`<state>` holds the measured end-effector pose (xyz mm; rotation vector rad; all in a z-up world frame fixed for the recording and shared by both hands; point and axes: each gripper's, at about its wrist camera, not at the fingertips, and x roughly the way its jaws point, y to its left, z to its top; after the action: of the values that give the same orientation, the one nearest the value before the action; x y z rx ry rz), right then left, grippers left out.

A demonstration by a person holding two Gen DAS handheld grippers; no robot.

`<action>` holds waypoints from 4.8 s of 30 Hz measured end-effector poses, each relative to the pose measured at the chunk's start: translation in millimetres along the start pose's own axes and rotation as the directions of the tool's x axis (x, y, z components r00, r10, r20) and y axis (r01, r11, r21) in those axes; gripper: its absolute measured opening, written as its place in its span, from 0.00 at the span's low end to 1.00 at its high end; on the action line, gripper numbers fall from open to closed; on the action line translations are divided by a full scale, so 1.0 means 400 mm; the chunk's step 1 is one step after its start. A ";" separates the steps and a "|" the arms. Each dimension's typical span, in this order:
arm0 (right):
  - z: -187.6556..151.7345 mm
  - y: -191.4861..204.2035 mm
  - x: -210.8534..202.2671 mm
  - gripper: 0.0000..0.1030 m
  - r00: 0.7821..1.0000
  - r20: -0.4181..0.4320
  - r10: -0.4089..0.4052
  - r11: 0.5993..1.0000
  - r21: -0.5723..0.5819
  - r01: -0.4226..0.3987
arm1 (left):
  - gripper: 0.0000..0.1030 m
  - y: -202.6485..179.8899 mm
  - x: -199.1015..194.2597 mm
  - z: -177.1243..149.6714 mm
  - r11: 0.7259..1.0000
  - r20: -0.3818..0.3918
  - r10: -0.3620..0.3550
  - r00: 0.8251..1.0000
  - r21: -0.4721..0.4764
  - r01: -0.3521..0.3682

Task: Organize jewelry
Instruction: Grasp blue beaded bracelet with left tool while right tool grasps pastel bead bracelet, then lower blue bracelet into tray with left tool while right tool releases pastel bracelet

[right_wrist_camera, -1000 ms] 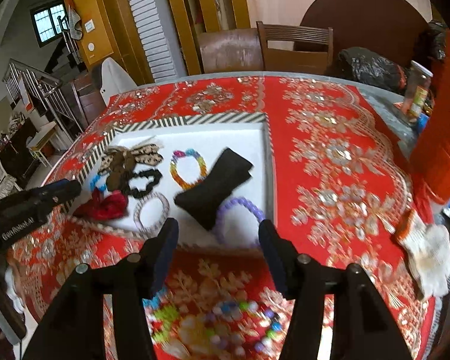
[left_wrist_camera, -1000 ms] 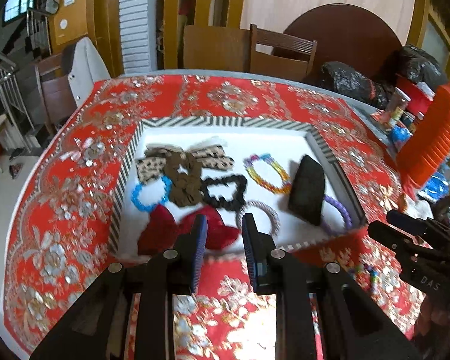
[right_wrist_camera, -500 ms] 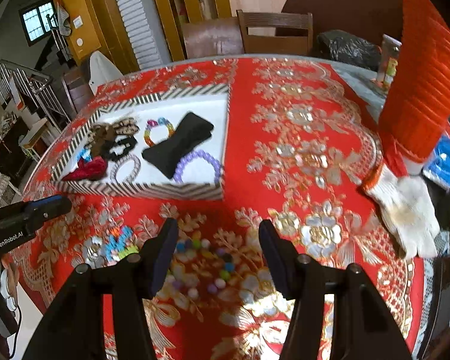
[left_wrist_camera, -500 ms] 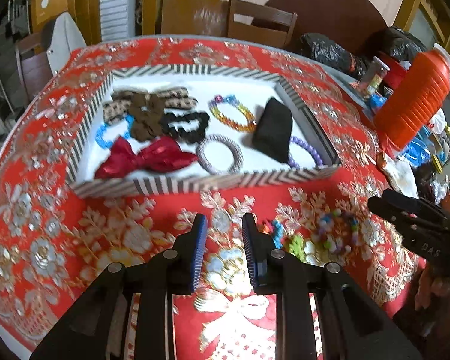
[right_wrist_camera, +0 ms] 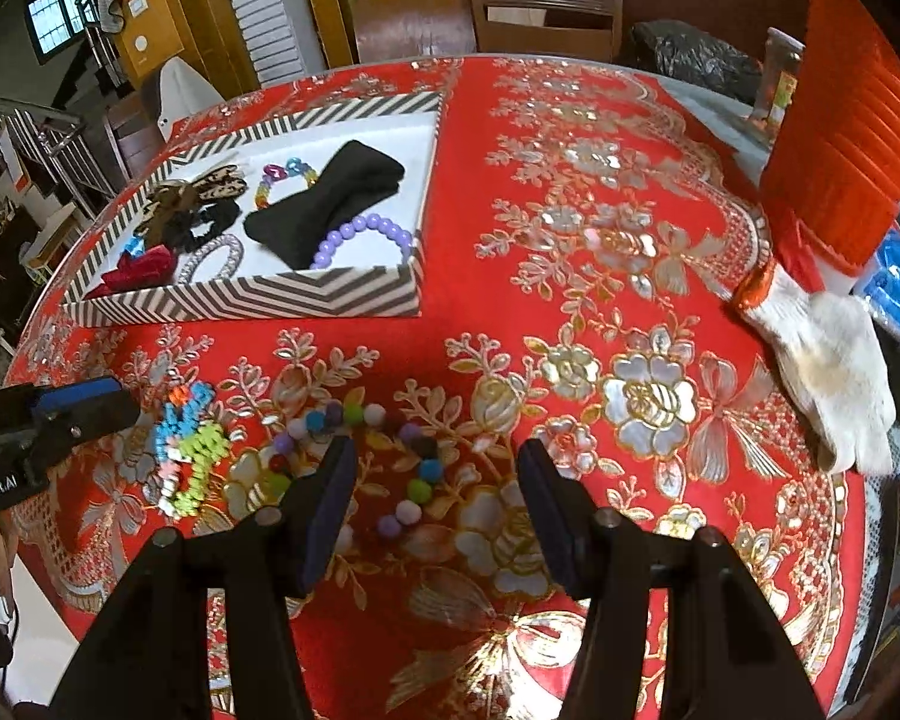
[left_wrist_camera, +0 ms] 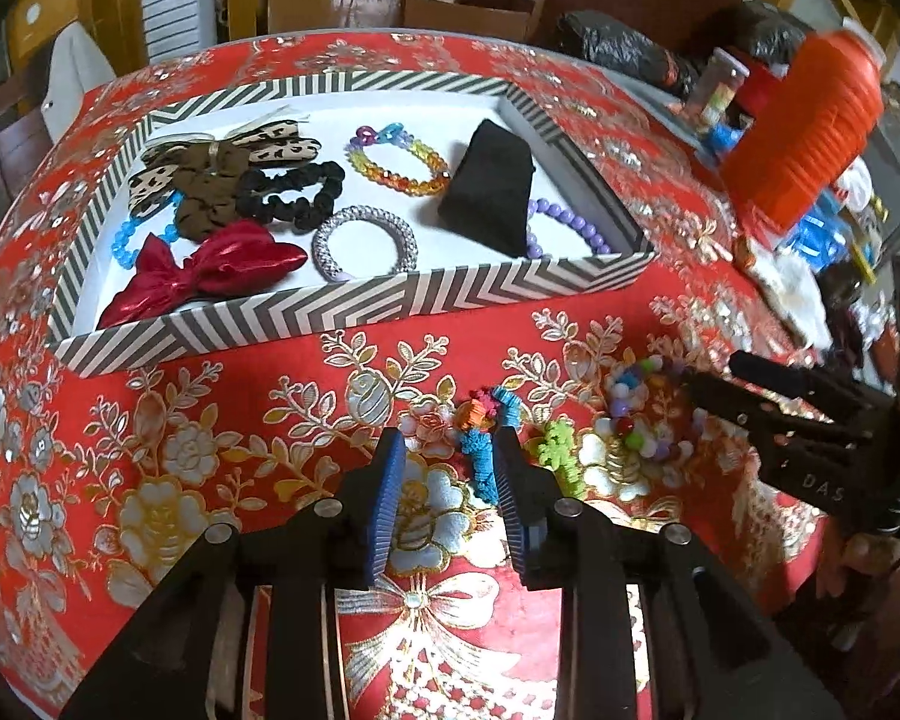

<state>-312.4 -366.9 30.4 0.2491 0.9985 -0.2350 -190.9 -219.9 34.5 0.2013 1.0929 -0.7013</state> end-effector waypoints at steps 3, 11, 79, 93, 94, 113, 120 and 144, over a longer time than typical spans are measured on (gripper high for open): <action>0.000 -0.006 0.003 0.57 1.000 0.004 0.011 1.000 0.012 -0.011 | 0.25 -0.008 0.019 0.002 1.000 -0.015 0.013 1.000 0.008 -0.013; -0.004 0.005 0.031 0.48 1.000 -0.021 -0.005 1.000 -0.017 0.004 | 0.25 -0.020 0.050 0.003 0.999 -0.019 0.033 0.999 0.025 -0.032; 0.253 0.101 -0.117 0.08 0.957 0.244 0.154 0.985 -0.119 -0.128 | 0.08 0.023 -0.136 0.311 0.990 0.265 0.117 0.957 0.051 -0.135; 0.365 0.119 -0.085 0.08 0.961 0.247 0.127 0.987 -0.132 -0.096 | 0.08 0.060 -0.102 0.386 0.985 0.266 0.151 0.952 0.037 -0.167; 0.372 0.121 -0.083 0.08 0.961 0.247 0.126 0.986 -0.134 -0.095 | 0.08 0.060 -0.101 0.391 0.985 0.266 0.152 0.952 0.036 -0.167; 0.526 0.169 0.088 0.08 0.970 0.184 0.161 0.985 -0.097 -0.145 | 0.14 0.128 0.049 0.530 0.994 0.233 0.075 0.970 -0.100 -0.053; 0.552 0.113 0.236 0.08 0.993 0.103 0.059 0.998 -0.017 -0.058 | 0.14 0.233 0.136 0.502 0.979 0.154 0.134 0.979 -0.174 -0.107; 0.494 0.144 0.243 0.42 0.993 0.120 -0.011 0.997 -0.069 0.019 | 0.26 0.222 0.133 0.451 0.972 0.162 0.207 0.965 -0.149 -0.184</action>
<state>-86.7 -381.9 55.8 0.1614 0.8887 -0.2255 12.0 -260.5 56.2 0.1285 0.9310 -0.4582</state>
